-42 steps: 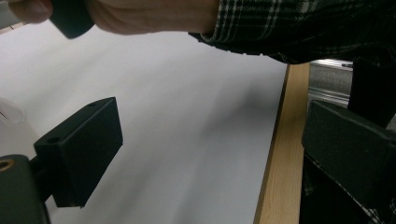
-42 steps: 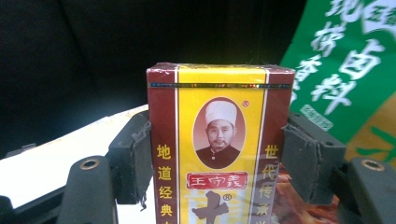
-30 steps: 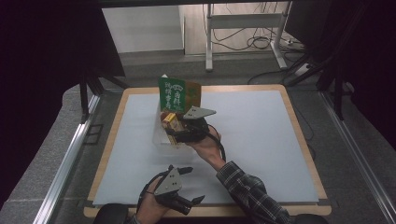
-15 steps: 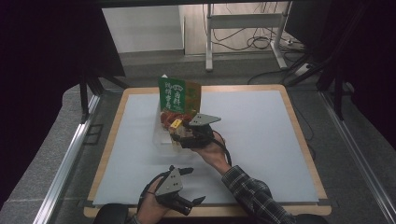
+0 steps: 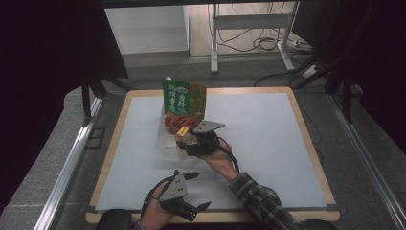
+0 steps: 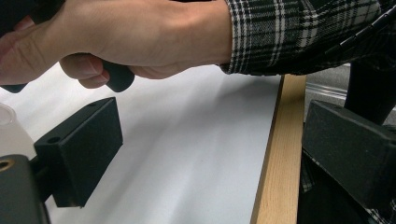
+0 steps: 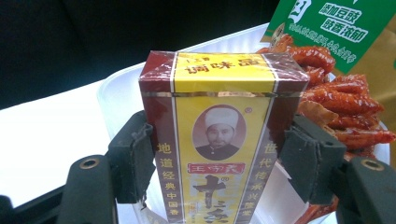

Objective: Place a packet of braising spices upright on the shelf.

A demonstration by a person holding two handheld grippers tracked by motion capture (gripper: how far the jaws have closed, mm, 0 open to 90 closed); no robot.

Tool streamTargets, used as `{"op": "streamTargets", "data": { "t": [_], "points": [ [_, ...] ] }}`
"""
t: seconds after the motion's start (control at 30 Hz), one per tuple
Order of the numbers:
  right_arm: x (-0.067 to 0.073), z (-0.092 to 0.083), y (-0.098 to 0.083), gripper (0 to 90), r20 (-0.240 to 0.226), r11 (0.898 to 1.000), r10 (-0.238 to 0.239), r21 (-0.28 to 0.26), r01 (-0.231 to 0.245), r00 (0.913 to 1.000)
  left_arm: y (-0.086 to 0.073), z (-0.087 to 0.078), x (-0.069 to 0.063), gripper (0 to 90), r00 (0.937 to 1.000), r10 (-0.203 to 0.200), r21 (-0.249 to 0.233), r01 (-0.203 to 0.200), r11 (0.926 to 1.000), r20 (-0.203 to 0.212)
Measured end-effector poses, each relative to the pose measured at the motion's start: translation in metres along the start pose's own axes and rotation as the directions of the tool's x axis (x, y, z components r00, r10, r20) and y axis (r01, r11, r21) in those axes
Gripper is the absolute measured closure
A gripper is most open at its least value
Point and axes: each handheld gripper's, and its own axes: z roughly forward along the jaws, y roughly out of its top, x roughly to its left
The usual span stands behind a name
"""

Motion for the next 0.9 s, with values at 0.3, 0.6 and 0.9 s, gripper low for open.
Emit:
{"op": "streamTargets", "data": {
  "t": [0.3, 0.6, 0.9],
  "points": [
    [-0.003, 0.001, 0.009, 21.1, -0.035, 0.999, 0.000, 0.041, 0.002, 0.9994, 0.000, -0.001, 0.001, 4.7, 1.0000, -0.004, -0.003, 0.004, 1.0000, -0.004],
    [-0.001, -0.005, 0.019, 14.0, -0.039, 0.996, -0.044, 0.080, 0.047, 0.9983, 0.000, 0.000, 0.002, 4.7, 1.0000, -0.006, -0.001, 0.006, 1.0000, -0.005],
    [-0.004, -0.014, 0.024, 9.5, -0.066, 0.995, -0.023, 0.096, 0.029, 0.9976, 0.000, 0.000, 0.002, 4.7, 1.0000, -0.007, -0.001, 0.007, 1.0000, -0.005]
  ]
}}
